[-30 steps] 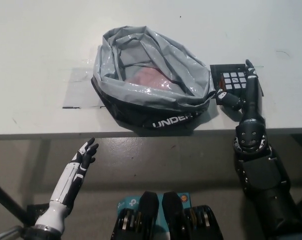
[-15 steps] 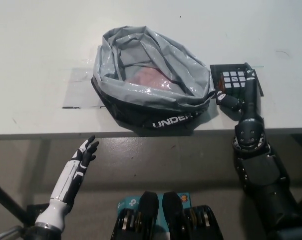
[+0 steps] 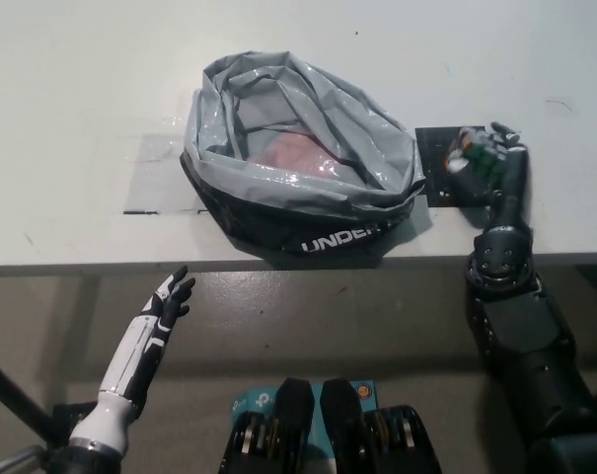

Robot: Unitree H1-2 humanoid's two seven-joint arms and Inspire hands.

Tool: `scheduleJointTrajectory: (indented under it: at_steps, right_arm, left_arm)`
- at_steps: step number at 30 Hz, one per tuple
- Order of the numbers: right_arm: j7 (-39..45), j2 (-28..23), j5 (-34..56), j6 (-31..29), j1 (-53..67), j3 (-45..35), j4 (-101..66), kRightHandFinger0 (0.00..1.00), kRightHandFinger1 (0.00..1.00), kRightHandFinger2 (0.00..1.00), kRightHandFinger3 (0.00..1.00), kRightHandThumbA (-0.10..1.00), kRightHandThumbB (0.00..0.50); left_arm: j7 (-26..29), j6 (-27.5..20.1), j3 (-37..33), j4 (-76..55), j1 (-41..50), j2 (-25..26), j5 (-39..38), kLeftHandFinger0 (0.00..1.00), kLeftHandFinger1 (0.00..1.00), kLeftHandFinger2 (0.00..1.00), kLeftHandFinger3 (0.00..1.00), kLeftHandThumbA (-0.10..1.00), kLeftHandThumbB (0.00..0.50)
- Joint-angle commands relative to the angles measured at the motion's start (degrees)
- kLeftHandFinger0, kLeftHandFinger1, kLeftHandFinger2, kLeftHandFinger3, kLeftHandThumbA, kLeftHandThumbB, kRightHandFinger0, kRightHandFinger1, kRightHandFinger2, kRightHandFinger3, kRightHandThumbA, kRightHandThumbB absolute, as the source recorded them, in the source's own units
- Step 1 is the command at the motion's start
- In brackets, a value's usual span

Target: Use the right hand to pick up a rubix's cube and place it into a plastic bag and lift the bag

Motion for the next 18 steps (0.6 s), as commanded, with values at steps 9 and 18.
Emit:
scheduleJointTrajectory:
  at_steps: [9,18]
  right_arm:
    - [-2.3,-0.2,5.0,-6.8,-3.5,-1.8,2.2,0.00,0.23,0.60,0.57,-0.10,0.230]
    - [0.0,0.1,10.4,-8.1,-4.0,-5.0,2.2,0.00,0.21,0.59,0.61,-0.10,0.226]
  left_arm:
    - [-1.0,-1.4,0.7,-0.3,-1.8,1.1,-1.5,1.00,1.00,1.00,1.00,1.00,0.189]
    - [-1.1,-1.3,0.9,-0.1,-2.0,1.1,-1.9,1.00,1.00,1.00,1.00,1.00,0.208]
